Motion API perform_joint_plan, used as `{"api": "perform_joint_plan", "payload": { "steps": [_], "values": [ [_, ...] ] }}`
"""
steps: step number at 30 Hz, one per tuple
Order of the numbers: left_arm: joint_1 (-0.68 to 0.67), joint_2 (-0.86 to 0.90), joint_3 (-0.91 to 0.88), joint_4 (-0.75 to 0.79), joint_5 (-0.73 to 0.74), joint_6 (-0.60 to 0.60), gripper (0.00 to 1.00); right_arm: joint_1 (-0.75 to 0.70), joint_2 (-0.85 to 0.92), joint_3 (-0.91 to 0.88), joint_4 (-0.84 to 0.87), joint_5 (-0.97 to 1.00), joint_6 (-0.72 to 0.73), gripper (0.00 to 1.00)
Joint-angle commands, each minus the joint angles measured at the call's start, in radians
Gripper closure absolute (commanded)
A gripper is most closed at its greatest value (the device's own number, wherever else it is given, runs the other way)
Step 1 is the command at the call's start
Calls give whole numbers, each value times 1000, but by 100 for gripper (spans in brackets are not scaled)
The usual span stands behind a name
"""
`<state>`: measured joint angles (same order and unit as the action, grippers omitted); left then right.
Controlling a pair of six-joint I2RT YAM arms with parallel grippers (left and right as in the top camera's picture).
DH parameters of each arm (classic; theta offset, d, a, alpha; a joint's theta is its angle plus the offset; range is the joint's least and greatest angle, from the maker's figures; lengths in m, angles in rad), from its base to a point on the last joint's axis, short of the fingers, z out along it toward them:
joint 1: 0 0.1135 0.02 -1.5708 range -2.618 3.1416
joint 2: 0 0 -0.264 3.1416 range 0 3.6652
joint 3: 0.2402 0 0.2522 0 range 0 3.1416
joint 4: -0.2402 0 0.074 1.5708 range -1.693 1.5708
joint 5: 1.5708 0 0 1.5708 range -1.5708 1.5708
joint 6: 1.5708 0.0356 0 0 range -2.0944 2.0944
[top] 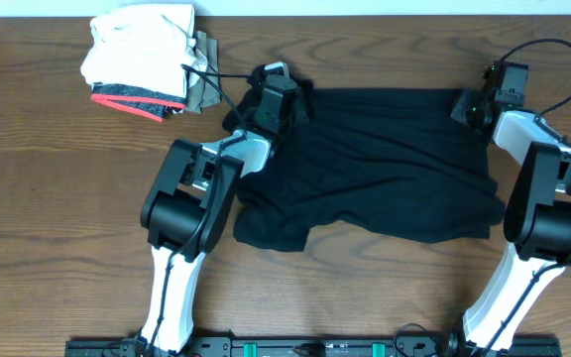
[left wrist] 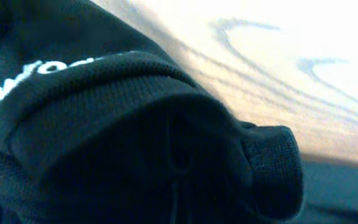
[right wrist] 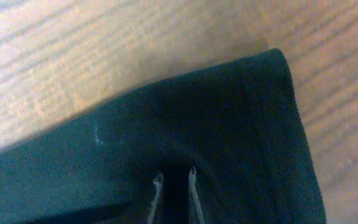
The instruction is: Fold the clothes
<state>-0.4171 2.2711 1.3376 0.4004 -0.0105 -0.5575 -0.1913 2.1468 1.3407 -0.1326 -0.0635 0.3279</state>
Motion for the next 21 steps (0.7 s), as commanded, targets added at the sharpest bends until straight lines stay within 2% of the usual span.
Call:
{"api": "perform_joint_plan", "payload": {
  "steps": [1, 3, 5, 8, 11, 12, 14, 16, 17, 19, 21],
  "values": [
    [16, 37, 46, -9, -147, -4, 94, 8, 61, -31, 19, 47, -6, 83],
    [16, 37, 85, -9, -168, -3, 94, 18, 61, -20, 43, 29, -7, 79],
    [16, 37, 116, -10, -169, 15, 94, 26, 61, 23, -2, 10, -8, 75],
    [16, 30, 163, -49, -171, 84, 93, 28, 61, 150, -166, 10, -14, 75],
    [16, 4, 211, -158, -170, 109, 89, 19, 58, 301, -334, 10, -22, 70],
    [16, -8, 223, -189, -170, 109, 85, 14, 58, 363, -402, 10, -21, 70],
    [16, -51, 234, -251, -169, 109, 65, 8, 57, 477, -536, 8, 6, 70],
    [16, -108, 234, -309, -165, 109, 60, 4, 56, 580, -661, 6, 27, 69],
    [16, -141, 234, -343, -160, 109, 50, 3, 56, 632, -727, 6, 39, 69],
    [16, -216, 234, -427, -155, 110, 22, 3, 56, 719, -845, 7, 54, 69],
    [16, -296, 234, -518, -155, 113, 6, 3, 56, 792, -948, 7, 62, 68]
  ]
}}
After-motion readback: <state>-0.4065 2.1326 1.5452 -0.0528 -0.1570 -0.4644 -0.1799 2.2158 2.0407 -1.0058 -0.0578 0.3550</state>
